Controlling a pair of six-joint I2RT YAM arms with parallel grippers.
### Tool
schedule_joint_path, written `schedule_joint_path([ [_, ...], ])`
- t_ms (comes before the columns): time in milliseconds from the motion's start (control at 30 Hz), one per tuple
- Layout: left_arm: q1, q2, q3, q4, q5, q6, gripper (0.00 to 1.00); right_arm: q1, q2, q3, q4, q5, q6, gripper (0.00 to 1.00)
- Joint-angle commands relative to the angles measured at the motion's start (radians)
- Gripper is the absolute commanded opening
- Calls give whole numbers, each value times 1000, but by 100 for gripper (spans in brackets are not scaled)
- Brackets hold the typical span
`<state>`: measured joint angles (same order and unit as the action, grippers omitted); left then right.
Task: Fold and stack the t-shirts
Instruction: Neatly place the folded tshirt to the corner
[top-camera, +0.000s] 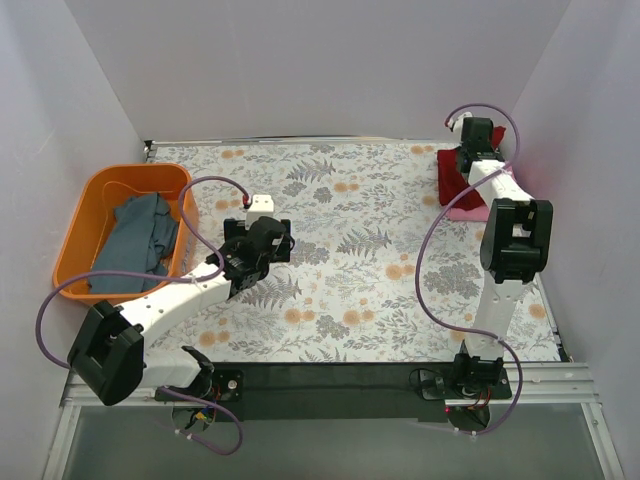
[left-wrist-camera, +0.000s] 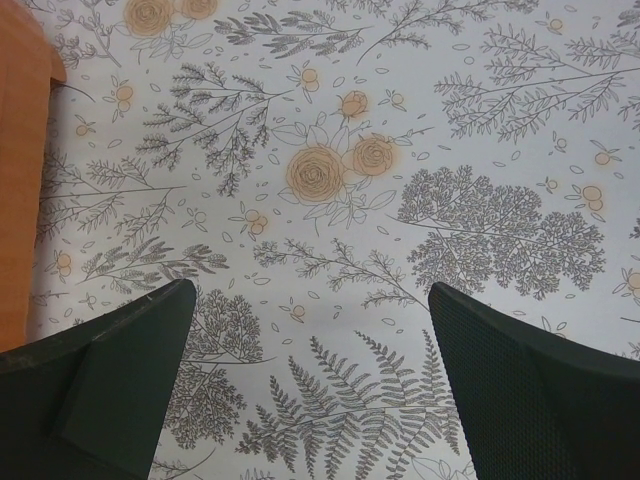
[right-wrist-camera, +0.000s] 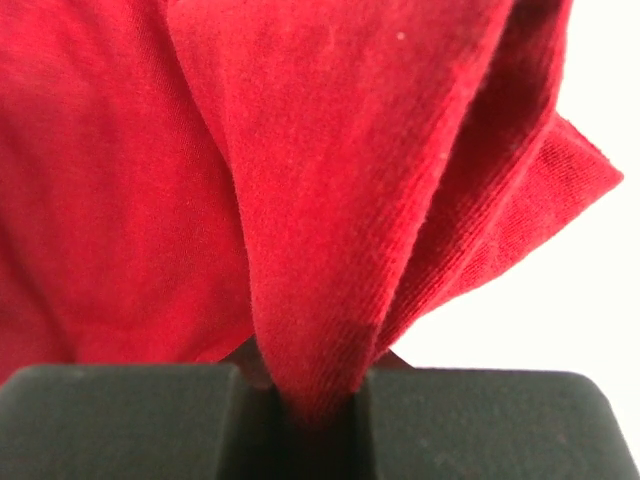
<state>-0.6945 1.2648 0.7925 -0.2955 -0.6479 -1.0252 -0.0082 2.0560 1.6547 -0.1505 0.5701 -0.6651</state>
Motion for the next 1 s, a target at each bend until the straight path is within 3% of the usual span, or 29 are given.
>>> schedule_joint_path([
  [0, 6, 10, -6, -7, -33, 2, 96, -38, 19, 49, 91, 36, 39, 3],
  [33, 6, 13, -6, -7, -33, 4, 96, -44, 39, 57, 97, 46, 48, 7],
  [67, 6, 22, -4, -7, -33, 2, 96, -53, 49, 66, 97, 57, 59, 26],
  [167, 4, 31, -4, -4, -36, 2, 96, -67, 84, 94, 120, 158, 108, 54],
  [233, 6, 36, -3, -4, -44, 1, 96, -68, 90, 114, 138, 249, 131, 58],
  [333, 4, 42, -1, -4, -52, 4, 96, -70, 61, 123, 141, 330, 179, 72],
  [367, 4, 42, 1, -5, -52, 2, 96, -69, 49, 123, 141, 341, 188, 80],
  [433, 6, 33, 2, -5, -53, 2, 96, -64, -12, 90, 140, 335, 208, 83],
  [533, 6, -1, 4, -5, -65, -1, 97, -46, -135, 9, 132, 298, 264, 97],
  [800, 6, -119, 36, -25, -61, -21, 98, 2, -552, -160, -29, 82, 501, 98],
  [900, 6, -198, 105, -85, -44, -36, 98, 2, -755, -247, -57, 2, 568, 98],
  [967, 4, -273, 145, -123, -41, -27, 98, 2, -976, -339, -51, -50, 585, 98],
])
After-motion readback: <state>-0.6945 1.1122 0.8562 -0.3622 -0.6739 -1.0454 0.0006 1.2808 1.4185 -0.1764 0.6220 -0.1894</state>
